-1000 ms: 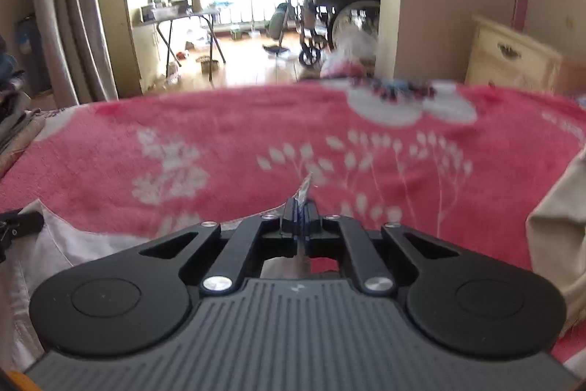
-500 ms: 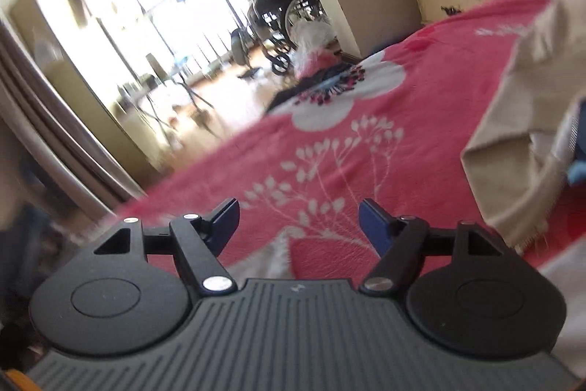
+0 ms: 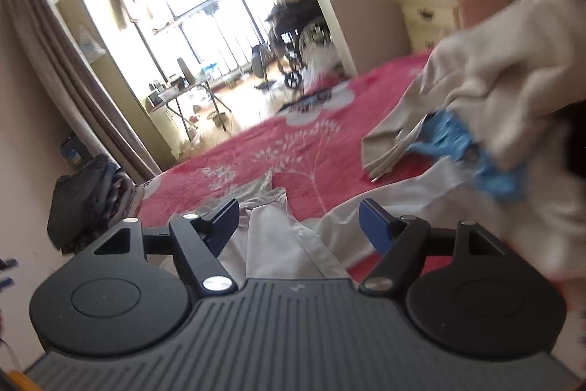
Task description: Fold clothes
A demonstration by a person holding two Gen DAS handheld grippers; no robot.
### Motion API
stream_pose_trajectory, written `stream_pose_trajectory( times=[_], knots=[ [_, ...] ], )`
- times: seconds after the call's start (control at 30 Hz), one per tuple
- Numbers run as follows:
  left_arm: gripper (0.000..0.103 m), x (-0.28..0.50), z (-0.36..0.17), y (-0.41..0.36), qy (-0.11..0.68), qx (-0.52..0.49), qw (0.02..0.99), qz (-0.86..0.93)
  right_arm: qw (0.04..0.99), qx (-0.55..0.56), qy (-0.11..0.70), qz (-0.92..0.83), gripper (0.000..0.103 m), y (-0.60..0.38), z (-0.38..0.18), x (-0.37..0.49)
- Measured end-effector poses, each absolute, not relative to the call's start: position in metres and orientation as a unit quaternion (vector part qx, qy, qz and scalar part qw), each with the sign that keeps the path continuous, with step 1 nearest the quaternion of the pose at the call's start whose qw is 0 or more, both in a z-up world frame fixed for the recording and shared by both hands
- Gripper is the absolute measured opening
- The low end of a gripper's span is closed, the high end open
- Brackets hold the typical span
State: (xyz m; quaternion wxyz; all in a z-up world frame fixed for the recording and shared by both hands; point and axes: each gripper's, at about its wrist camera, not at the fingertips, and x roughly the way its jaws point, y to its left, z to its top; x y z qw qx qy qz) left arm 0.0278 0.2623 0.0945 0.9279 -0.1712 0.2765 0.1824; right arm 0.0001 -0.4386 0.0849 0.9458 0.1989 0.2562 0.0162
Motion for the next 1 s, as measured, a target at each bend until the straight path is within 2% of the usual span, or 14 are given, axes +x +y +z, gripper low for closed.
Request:
stream_pose_trajectory(
  times=[0.13, 0.3, 0.43, 0.57, 0.73, 0.9, 1.0],
  knots=[
    [0.079, -0.027, 0.086, 0.251, 0.321, -0.145, 0.924, 0.152, 0.951, 0.156, 0.261, 0.063, 0.072, -0.405, 0.101, -0.055],
    [0.079, -0.078, 0.019, 0.204, 0.421, -0.146, 0.894, 0.050, 0.908, 0.152, 0.353, 0.167, 0.070, -0.317, 0.056, -0.077],
    [0.075, -0.111, -0.030, 0.168, 0.462, -0.133, 0.877, -0.002, 0.843, 0.167, 0.463, 0.219, 0.056, -0.250, -0.011, -0.075],
    [0.072, -0.134, -0.056, 0.140, 0.480, -0.084, 0.873, -0.023, 0.800, 0.168, 0.536, 0.212, 0.042, -0.212, -0.066, -0.070],
    [0.072, -0.146, -0.066, 0.127, 0.484, -0.050, 0.873, -0.042, 0.797, 0.146, 0.548, 0.208, 0.027, -0.199, -0.079, -0.078],
    [0.072, -0.144, -0.070, 0.132, 0.485, -0.043, 0.872, -0.047, 0.820, 0.190, 0.520, 0.147, 0.029, -0.236, -0.053, -0.101],
    [0.073, -0.139, -0.077, 0.130, 0.487, -0.040, 0.871, -0.049, 0.826, 0.176, 0.525, 0.104, 0.029, -0.269, -0.038, -0.121]
  ],
)
